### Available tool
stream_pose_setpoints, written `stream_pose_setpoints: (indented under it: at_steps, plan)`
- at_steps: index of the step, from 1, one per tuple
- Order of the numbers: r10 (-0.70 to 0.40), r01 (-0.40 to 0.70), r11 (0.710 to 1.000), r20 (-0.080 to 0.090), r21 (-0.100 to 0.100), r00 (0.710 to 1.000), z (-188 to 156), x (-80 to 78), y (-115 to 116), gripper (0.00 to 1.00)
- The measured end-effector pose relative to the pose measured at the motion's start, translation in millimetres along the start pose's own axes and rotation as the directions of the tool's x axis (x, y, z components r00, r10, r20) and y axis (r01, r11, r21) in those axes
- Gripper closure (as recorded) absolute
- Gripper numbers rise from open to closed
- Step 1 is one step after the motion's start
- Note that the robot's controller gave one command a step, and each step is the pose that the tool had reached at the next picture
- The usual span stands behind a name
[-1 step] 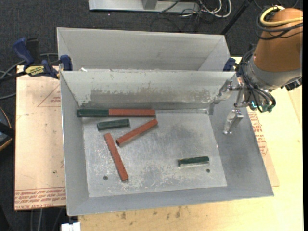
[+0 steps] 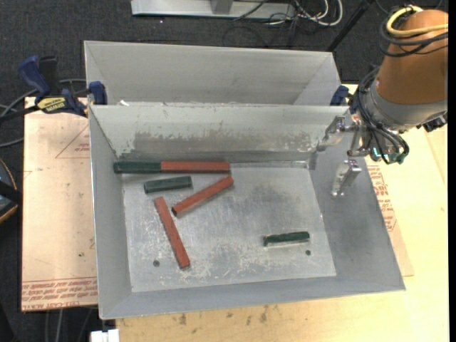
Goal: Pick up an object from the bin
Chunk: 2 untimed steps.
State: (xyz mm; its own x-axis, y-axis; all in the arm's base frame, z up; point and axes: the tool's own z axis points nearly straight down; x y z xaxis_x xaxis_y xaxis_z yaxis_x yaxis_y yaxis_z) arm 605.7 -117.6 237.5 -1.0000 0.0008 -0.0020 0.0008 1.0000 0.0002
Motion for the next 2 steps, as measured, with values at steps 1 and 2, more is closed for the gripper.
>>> stream_pose_setpoints:
  at_steps: [1,2]
  plan:
    - [-0.060,0.060,0.998,0.006,0.001,0.998,36.9,11.8,5.4,0.00]
    - [-0.091,0.091,0.996,0.002,0.000,0.996,105.6,66.9,15.5,0.00]
